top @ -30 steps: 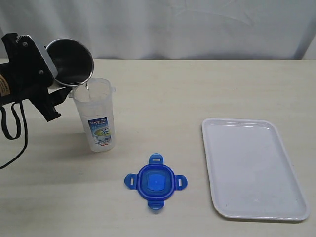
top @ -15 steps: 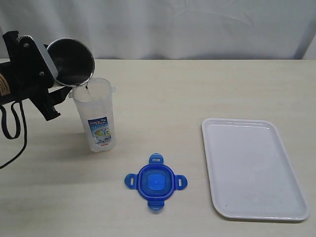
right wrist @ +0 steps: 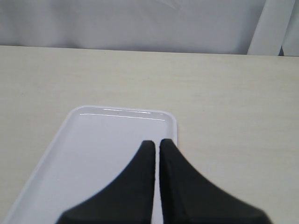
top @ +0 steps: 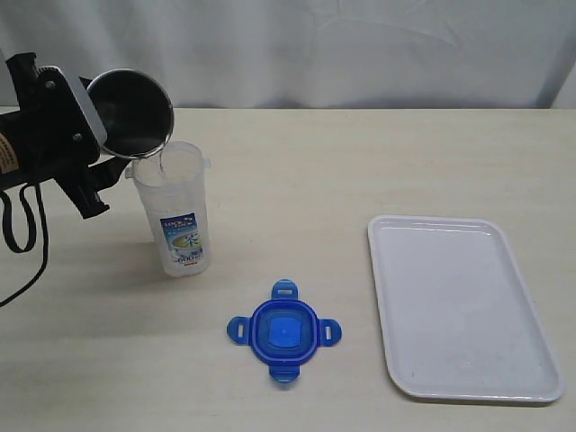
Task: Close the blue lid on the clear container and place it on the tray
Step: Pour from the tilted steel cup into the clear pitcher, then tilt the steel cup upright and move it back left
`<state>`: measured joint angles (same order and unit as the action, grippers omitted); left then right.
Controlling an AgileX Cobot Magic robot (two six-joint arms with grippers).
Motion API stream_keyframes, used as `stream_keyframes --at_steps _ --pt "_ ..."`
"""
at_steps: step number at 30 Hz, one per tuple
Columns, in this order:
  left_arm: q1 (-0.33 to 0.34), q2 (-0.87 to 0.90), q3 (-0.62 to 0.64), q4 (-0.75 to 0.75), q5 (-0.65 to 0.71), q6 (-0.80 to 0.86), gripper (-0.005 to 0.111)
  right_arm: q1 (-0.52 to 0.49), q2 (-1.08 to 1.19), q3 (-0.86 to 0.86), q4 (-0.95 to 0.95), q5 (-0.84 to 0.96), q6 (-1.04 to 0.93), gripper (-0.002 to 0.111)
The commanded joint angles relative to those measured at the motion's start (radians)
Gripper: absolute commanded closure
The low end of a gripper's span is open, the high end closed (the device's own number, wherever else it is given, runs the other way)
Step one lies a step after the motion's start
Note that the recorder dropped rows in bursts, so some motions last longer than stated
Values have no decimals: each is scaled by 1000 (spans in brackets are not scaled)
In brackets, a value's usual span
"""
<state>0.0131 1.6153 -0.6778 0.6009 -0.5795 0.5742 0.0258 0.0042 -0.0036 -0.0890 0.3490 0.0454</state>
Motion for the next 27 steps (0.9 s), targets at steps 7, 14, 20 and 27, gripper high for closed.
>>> stream_keyframes --at_steps 7,14,20,27 --pt "-3 -10 -14 -23 -85 18 107 1 -4 4 -5 -3 0 104" --pt "-3 -10 -14 -41 -85 31 107 1 -4 4 -5 -3 0 104" --pt "-3 -10 -14 -63 -62 22 107 1 -4 4 -5 -3 0 104" --pt "-3 -10 -14 -121 10 -155 107 1 -4 4 -5 -3 0 104"
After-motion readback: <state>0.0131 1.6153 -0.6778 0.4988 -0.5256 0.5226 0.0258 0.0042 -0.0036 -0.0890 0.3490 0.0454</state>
